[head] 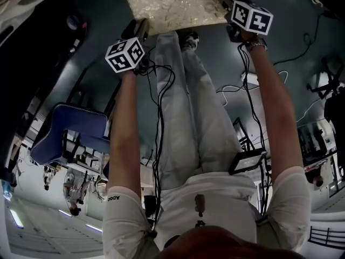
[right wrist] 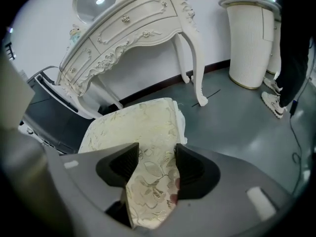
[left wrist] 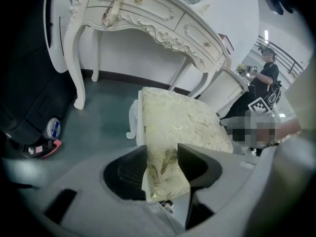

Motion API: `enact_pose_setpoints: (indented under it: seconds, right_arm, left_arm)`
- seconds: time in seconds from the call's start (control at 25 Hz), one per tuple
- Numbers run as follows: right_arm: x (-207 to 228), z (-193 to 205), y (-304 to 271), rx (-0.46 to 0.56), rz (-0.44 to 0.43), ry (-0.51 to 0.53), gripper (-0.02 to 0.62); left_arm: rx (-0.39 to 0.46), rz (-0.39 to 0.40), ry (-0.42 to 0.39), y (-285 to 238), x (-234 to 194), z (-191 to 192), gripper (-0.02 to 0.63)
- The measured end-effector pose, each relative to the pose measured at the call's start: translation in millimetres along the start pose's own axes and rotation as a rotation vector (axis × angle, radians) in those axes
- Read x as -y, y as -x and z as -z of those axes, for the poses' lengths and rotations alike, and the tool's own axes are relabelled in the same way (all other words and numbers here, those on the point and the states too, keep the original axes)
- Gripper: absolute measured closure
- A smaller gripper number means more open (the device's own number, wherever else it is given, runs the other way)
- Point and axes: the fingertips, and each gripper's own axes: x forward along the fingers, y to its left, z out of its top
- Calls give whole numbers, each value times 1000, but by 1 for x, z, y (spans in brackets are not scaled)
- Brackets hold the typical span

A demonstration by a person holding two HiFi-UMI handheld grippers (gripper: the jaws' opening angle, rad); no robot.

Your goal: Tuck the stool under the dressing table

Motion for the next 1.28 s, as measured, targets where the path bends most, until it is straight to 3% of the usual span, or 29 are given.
enact_pose_setpoints:
  seconds: [0.16, 0.52, 1.04, 1.28]
  right_arm:
    - [-9, -8, -8, 18, 22, 4, 351]
    - [-12, -22, -23, 37, 14, 8, 351]
    - [-40, -88, -66, 93, 5, -7, 347]
    - [-52, -123, -88, 128, -11, 10, 347]
  left_arm:
    - [18, -10, 8, -2, -8, -8, 413]
    - [50, -7, -59, -10, -15, -25, 411]
    - [83, -33, -91, -32, -54, -106, 413]
    - [135, -44, -88, -43, -70, -141, 413]
